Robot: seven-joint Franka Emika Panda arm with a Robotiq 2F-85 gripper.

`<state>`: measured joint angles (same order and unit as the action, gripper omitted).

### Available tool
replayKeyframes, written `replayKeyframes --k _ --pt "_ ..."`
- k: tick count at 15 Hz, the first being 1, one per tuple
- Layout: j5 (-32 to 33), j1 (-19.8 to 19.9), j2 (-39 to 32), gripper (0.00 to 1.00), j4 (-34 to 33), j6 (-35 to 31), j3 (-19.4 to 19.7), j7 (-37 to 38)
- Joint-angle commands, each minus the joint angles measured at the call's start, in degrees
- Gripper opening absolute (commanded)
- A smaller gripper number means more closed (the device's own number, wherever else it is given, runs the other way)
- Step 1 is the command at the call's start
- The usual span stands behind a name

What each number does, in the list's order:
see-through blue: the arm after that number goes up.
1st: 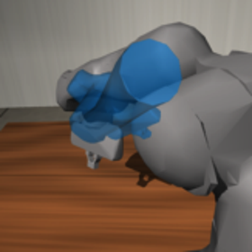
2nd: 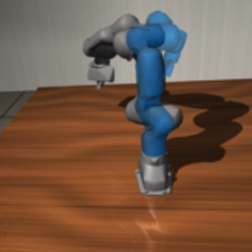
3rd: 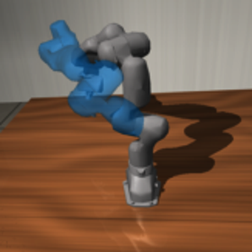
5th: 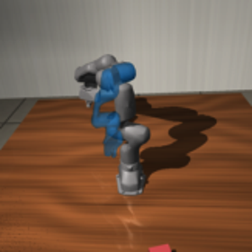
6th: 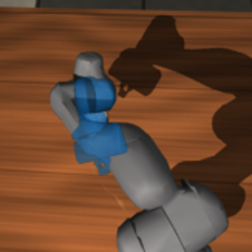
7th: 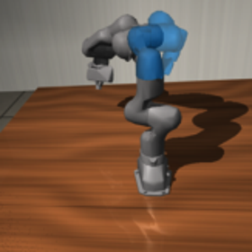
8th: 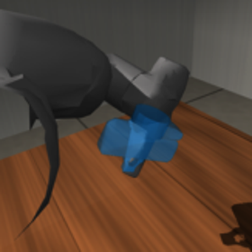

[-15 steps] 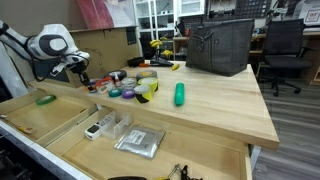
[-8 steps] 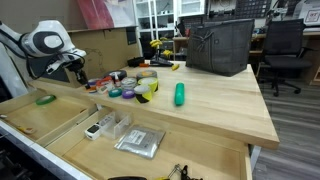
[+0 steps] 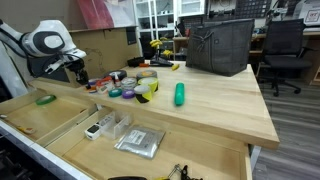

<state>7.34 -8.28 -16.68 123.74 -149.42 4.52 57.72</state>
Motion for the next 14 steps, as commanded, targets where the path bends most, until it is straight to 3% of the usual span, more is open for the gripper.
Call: replayKeyframes --k 1,14 --pt "-1.35 0.23 0.38 0.00 -0.47 1.19 0.28 1.75" --pt "-2.28 1.35 -0.97 0.00 -1.57 0.98 0.11 1.92"
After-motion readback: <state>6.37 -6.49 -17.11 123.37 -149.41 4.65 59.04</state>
